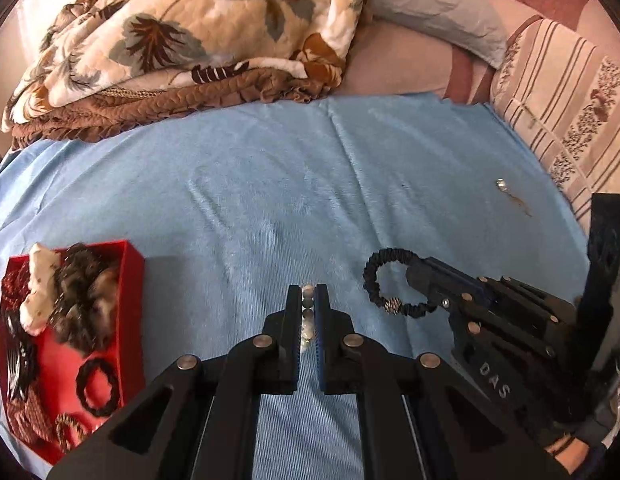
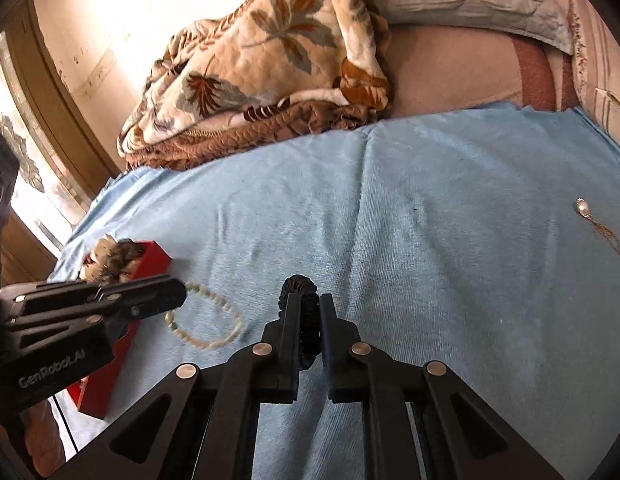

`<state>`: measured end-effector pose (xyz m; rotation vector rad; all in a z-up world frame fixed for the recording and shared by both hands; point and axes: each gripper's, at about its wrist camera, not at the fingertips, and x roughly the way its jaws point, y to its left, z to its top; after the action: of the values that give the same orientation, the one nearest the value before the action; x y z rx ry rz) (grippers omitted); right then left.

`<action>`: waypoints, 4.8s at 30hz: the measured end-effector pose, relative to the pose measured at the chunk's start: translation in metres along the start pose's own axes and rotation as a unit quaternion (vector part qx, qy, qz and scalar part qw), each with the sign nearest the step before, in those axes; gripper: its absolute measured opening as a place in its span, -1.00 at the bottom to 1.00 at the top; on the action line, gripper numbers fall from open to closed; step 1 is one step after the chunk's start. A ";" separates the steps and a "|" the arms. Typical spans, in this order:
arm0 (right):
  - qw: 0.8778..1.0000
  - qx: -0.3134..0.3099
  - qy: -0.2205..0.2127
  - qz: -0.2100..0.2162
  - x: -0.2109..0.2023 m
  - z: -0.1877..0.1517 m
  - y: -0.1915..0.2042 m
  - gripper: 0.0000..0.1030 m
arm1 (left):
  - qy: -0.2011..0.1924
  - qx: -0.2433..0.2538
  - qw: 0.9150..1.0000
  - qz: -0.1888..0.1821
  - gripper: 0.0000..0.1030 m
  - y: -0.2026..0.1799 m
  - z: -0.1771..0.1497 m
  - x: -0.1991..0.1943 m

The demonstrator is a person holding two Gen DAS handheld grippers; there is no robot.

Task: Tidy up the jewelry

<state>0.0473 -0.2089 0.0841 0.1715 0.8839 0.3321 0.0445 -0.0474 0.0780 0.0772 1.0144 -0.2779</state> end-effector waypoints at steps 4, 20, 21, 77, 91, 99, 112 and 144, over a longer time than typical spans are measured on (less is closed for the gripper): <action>1.000 0.012 -0.012 -0.001 -0.016 -0.009 0.002 -0.81 | -0.011 -0.006 1.000 -0.004 -0.89 0.003 -0.010 -0.025; 0.999 0.026 0.000 -0.020 -0.064 -0.088 0.038 -0.81 | -0.082 -0.008 0.996 0.020 -0.89 0.014 -0.079 -0.132; 0.999 0.026 0.004 -0.022 -0.066 -0.093 0.040 -0.81 | -0.085 -0.011 0.996 0.026 -0.89 0.017 -0.084 -0.137; 0.986 -0.162 0.000 0.045 -0.091 -0.079 0.248 -0.81 | -0.137 -0.206 0.969 -0.003 -0.89 0.220 -0.132 -0.236; 0.987 -0.150 0.030 0.053 -0.039 -0.062 0.261 -0.81 | -0.076 -0.217 0.971 -0.064 -0.89 0.245 -0.094 -0.140; 0.988 -0.134 0.058 0.054 0.019 -0.038 0.271 -0.80 | -0.042 -0.243 0.968 -0.049 -0.89 0.276 -0.096 -0.084; 0.983 -0.124 0.115 0.067 0.112 -0.019 0.292 -0.80 | -0.040 -0.230 0.972 -0.025 -0.89 0.279 -0.119 -0.073; 0.991 -0.101 0.077 0.050 0.003 -0.055 0.253 -0.23 | -0.180 -0.182 0.944 0.207 0.53 0.222 -0.160 -0.225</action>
<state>-0.0477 0.0298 0.1189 0.0015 0.9902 0.5317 -0.1406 0.2407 0.1697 -0.0950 0.6499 0.2759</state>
